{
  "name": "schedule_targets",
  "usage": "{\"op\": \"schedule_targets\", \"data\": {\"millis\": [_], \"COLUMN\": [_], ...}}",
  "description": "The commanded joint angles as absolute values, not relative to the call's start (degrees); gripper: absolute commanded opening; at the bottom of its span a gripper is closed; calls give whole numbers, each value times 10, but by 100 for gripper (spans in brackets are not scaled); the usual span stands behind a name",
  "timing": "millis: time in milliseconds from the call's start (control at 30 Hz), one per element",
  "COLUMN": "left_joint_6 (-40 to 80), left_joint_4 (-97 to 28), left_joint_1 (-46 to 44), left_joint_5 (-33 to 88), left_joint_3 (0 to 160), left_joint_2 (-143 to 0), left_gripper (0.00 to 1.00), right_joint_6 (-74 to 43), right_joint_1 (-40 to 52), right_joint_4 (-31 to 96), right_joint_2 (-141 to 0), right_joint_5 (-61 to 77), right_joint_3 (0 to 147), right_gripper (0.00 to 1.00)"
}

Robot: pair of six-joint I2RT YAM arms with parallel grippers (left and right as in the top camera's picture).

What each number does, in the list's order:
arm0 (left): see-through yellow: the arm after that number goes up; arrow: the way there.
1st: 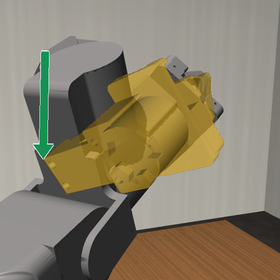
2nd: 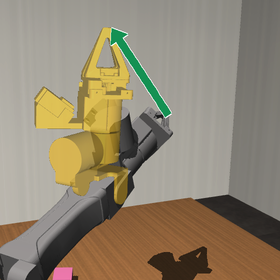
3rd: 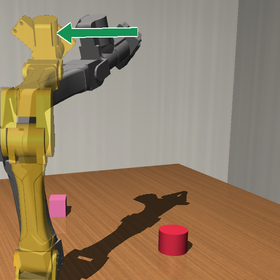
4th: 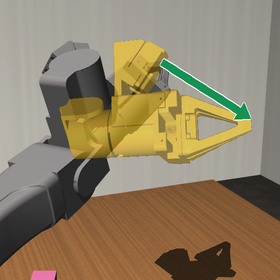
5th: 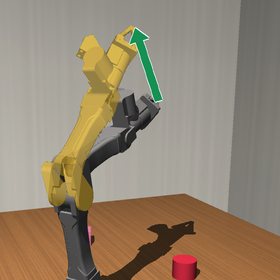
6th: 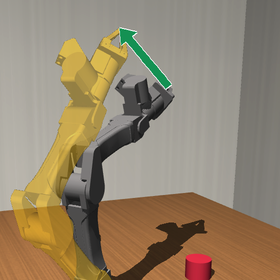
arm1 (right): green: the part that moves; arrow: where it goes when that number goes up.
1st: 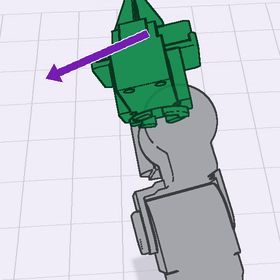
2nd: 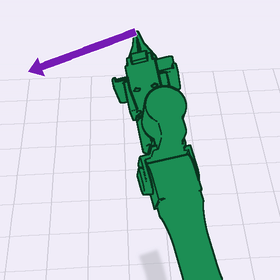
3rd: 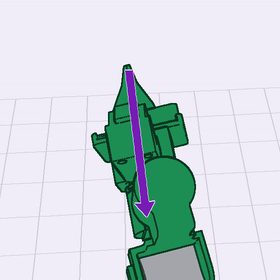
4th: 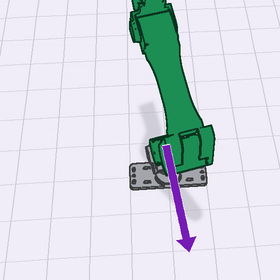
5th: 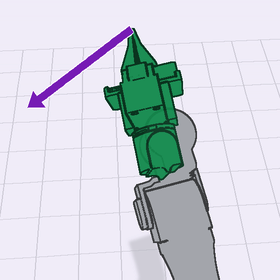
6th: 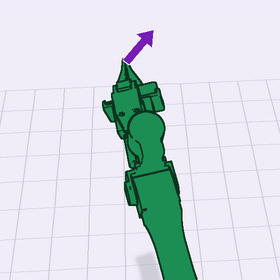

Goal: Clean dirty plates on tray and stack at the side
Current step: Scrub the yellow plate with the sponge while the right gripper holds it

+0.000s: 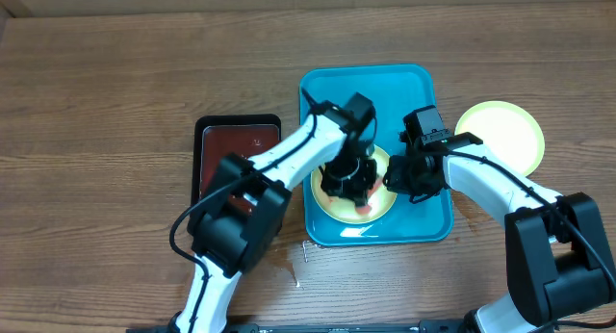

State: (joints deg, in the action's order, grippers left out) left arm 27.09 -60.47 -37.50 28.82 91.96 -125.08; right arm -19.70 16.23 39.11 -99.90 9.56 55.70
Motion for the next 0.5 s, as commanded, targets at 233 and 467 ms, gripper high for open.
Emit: {"op": "schedule_targets", "data": {"millis": [233,467], "left_joint_6": [326,289], "left_joint_4": [-701,-660], "left_joint_1": [-330,-330], "left_joint_5": [-32,-138], "left_joint_3": [917,917], "left_joint_2": [-1263,-1263], "left_gripper": [4,4], "right_joint_6": [-209,-209], "right_joint_1": [164,164], "right_joint_4": [397,397], "right_joint_2": [-1000,-1000], "right_joint_5": [77,77], "right_joint_3": [554,554], "right_gripper": [4,4]}}
